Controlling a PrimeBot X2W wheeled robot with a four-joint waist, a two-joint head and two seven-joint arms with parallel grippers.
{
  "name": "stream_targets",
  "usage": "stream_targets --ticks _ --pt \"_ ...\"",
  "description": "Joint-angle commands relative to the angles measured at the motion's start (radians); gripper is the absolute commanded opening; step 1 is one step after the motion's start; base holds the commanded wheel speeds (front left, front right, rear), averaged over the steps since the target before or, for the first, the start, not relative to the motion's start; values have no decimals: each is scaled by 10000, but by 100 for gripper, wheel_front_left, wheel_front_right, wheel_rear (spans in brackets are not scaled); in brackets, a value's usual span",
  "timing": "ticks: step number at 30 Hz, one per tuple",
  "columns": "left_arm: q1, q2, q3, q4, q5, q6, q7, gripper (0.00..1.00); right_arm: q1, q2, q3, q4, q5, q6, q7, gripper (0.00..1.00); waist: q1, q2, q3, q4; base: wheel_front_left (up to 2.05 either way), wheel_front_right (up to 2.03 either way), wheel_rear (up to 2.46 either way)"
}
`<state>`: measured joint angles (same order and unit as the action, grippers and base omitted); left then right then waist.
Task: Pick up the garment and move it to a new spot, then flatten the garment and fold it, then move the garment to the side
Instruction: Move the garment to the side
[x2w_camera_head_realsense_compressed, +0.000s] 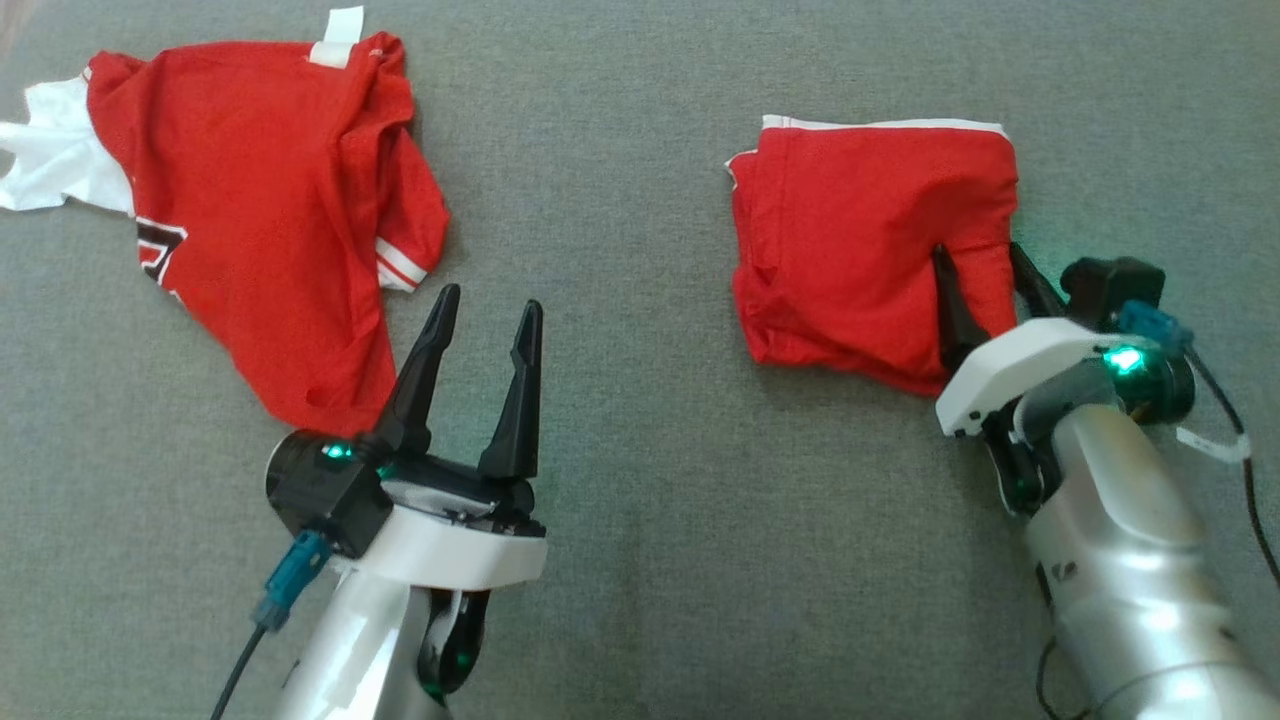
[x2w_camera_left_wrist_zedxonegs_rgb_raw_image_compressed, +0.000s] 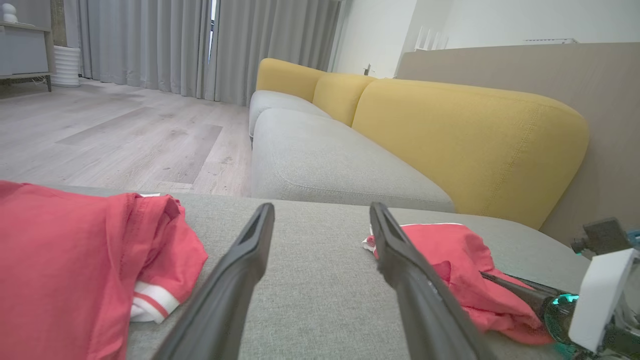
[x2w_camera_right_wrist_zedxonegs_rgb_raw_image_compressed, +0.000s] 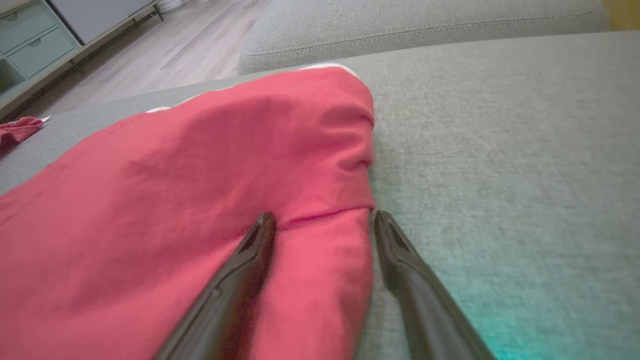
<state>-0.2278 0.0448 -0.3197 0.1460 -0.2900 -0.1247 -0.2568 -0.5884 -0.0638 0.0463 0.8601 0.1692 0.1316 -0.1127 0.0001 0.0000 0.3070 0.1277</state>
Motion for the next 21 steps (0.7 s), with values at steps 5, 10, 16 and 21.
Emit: stream_targets --ticks 5,10,16,21 --pt "-367 54 422 -285 15 -53 -49 100 -242 135 942 897 407 -9 26 17 -1 0 21 -98 0 0 0" --pt "-347 54 518 -248 85 -55 -49 100 -610 135 1319 1163 -18 -9 -650 0 -1 0 -149 -358 0 0 0" --pt "-255 54 662 -279 155 -56 -49 100 -875 134 1040 974 -1523 -9 -1116 0 -1 0 -379 -741 0 0 0" --pt "-180 54 803 -358 190 -56 -49 100 -889 -433 734 352 -3096 -9 -1160 0 -1 0 -498 -1098 0 0 0"
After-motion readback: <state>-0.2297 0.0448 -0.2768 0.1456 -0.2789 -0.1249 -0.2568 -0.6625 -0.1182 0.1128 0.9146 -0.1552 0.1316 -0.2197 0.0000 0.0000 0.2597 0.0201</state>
